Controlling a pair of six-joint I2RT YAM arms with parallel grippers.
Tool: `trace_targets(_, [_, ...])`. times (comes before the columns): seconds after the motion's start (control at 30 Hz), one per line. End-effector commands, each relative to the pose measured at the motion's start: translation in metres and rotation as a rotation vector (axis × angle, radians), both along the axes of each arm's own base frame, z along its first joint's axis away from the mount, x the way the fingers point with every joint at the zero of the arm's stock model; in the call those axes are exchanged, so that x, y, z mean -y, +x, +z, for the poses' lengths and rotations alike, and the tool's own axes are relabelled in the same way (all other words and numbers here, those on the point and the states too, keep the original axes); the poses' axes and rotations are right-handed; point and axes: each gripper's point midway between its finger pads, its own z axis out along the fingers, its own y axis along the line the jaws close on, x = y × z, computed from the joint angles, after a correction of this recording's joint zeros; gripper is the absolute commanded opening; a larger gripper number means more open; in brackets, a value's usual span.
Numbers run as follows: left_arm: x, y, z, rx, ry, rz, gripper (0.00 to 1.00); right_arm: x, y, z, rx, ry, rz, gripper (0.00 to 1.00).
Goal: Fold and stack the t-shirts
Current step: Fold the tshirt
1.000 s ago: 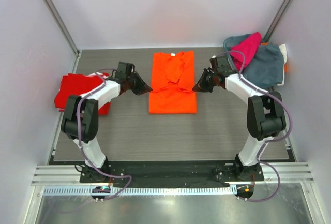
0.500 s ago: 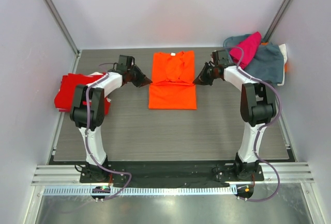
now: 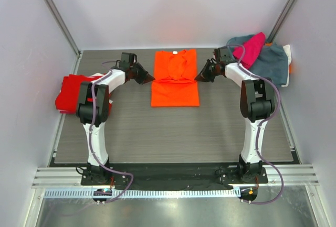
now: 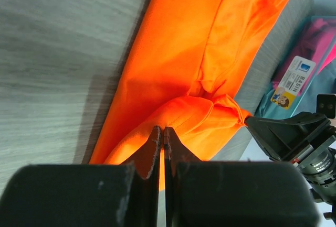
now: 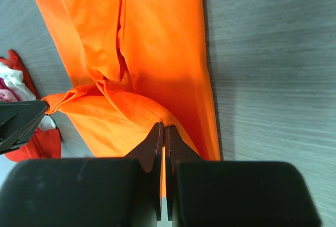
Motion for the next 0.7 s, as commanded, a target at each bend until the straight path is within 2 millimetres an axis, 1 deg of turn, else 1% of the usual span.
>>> trace_targets(0.0, [0.003, 0.021, 0.029, 0.079, -0.037, -0.004, 0.0, 0.001, 0.017, 0.017, 0.043, 0.021, -0.01, 0.02])
trace_targets(0.03, [0.001, 0.023, 0.022, 0.069, -0.035, 0.001, 0.0, 0.001, 0.02, 0.017, 0.046, 0.022, -0.015, 0.02])
trace_targets(0.07, [0.001, 0.027, 0.022, 0.07, -0.039, 0.004, 0.03, 0.003, 0.023, 0.016, 0.049, 0.021, -0.018, 0.03])
trace_targets(0.1, [0.002, 0.031, 0.023, 0.081, -0.036, 0.002, 0.23, 0.003, 0.024, 0.014, 0.053, 0.012, -0.012, 0.07])
trace_targets(0.13, [0.002, 0.033, 0.017, 0.075, -0.032, -0.003, 0.35, 0.007, 0.029, 0.009, 0.055, -0.013, -0.026, 0.36])
trace_targets(0.17, [0.0, 0.032, 0.013, 0.062, -0.019, -0.005, 0.49, 0.01, 0.029, 0.006, 0.055, -0.026, -0.033, 0.52])
trace_targets(0.2, [-0.001, 0.033, 0.012, 0.063, -0.006, -0.003, 0.67, 0.011, 0.029, 0.005, 0.06, -0.036, -0.027, 0.66])
trace_targets(0.23, [-0.002, 0.031, 0.01, 0.061, 0.0, -0.007, 0.68, 0.014, 0.028, 0.006, 0.072, -0.057, -0.025, 0.74])
trace_targets(0.27, [-0.003, 0.03, 0.017, 0.075, 0.005, -0.01, 0.69, 0.016, 0.027, 0.008, 0.079, -0.068, -0.03, 0.75])
trace_targets(0.3, [-0.005, 0.026, 0.017, 0.079, 0.018, -0.01, 0.74, 0.018, 0.026, 0.01, 0.09, -0.076, -0.033, 0.75])
trace_targets(0.33, [-0.009, 0.021, 0.015, 0.077, 0.04, -0.006, 0.74, 0.02, 0.017, 0.003, 0.076, -0.087, -0.028, 0.75])
trace_targets(0.37, [-0.012, 0.017, 0.025, 0.098, 0.048, -0.007, 0.74, 0.021, 0.017, 0.019, 0.119, -0.089, -0.031, 0.75])
trace_targets(0.4, [-0.014, 0.013, 0.028, 0.111, 0.063, -0.015, 0.74, 0.022, 0.013, 0.022, 0.129, -0.088, -0.03, 0.75])
trace_targets(0.43, [-0.016, 0.002, 0.021, 0.089, 0.076, -0.021, 0.74, 0.024, -0.002, 0.013, 0.108, -0.093, -0.027, 0.75])
trace_targets(0.47, [-0.018, -0.004, 0.034, 0.111, 0.076, -0.024, 0.73, 0.024, -0.006, 0.029, 0.153, -0.089, -0.022, 0.74])
trace_targets(0.5, [-0.019, -0.011, 0.034, 0.112, 0.084, -0.034, 0.73, 0.024, -0.023, 0.017, 0.124, -0.089, -0.012, 0.71])
trace_targets(0.53, [-0.021, -0.028, 0.019, 0.07, 0.09, -0.043, 0.72, 0.025, -0.031, 0.017, 0.124, -0.086, -0.006, 0.69])
trace_targets(0.57, [-0.021, -0.035, 0.02, 0.076, 0.095, -0.05, 0.7, 0.021, -0.038, 0.017, 0.134, -0.078, 0.012, 0.68])
trace_targets(0.6, [-0.02, -0.045, 0.024, 0.084, 0.096, -0.063, 0.7, 0.022, -0.046, 0.024, 0.148, -0.076, 0.017, 0.65])
trace_targets(0.63, [-0.02, -0.053, 0.022, 0.081, 0.102, -0.073, 0.7, 0.024, -0.063, 0.008, 0.105, -0.082, 0.024, 0.64])
trace_targets(0.67, [-0.022, -0.069, 0.008, 0.049, 0.105, -0.082, 0.69, 0.024, -0.07, 0.006, 0.104, -0.085, 0.032, 0.63])
